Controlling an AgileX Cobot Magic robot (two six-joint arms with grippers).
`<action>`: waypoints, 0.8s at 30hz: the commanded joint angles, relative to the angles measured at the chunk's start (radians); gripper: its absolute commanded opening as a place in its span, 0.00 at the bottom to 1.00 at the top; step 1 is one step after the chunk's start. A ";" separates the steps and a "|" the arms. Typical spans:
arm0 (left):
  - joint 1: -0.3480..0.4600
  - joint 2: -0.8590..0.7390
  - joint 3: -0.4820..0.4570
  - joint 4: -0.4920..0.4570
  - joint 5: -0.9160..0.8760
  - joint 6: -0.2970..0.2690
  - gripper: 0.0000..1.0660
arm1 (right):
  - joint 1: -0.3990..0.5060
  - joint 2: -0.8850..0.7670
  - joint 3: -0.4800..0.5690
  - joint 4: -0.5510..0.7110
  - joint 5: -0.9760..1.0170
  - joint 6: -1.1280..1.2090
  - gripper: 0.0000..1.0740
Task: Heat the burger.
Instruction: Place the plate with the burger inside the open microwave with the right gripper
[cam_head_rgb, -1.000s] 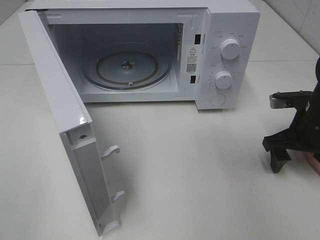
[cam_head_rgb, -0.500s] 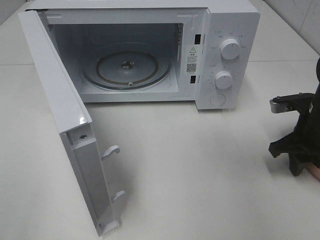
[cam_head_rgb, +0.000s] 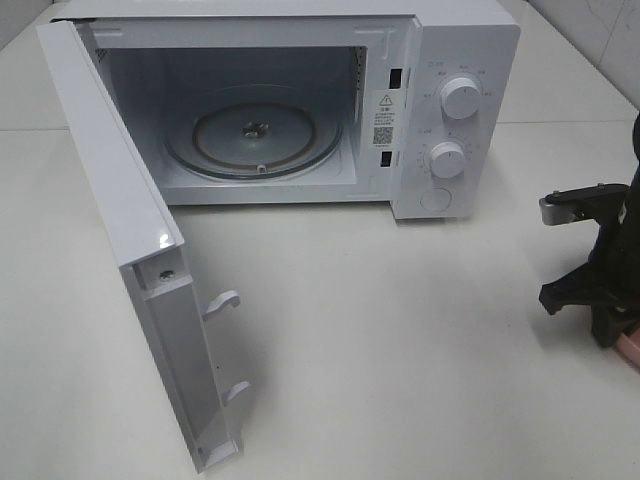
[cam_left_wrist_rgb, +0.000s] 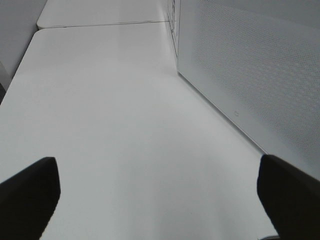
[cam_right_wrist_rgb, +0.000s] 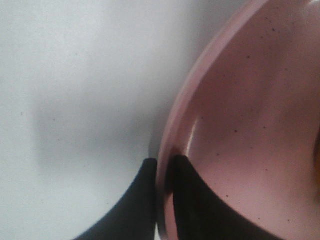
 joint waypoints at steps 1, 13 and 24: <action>-0.005 -0.018 0.001 -0.009 -0.015 -0.002 0.98 | 0.002 0.009 0.005 0.015 -0.007 0.037 0.00; -0.005 -0.018 0.001 -0.009 -0.015 -0.002 0.98 | 0.104 -0.064 0.008 -0.086 0.042 -0.023 0.00; -0.005 -0.018 0.001 -0.009 -0.015 -0.002 0.98 | 0.277 -0.194 0.008 -0.139 0.198 -0.015 0.00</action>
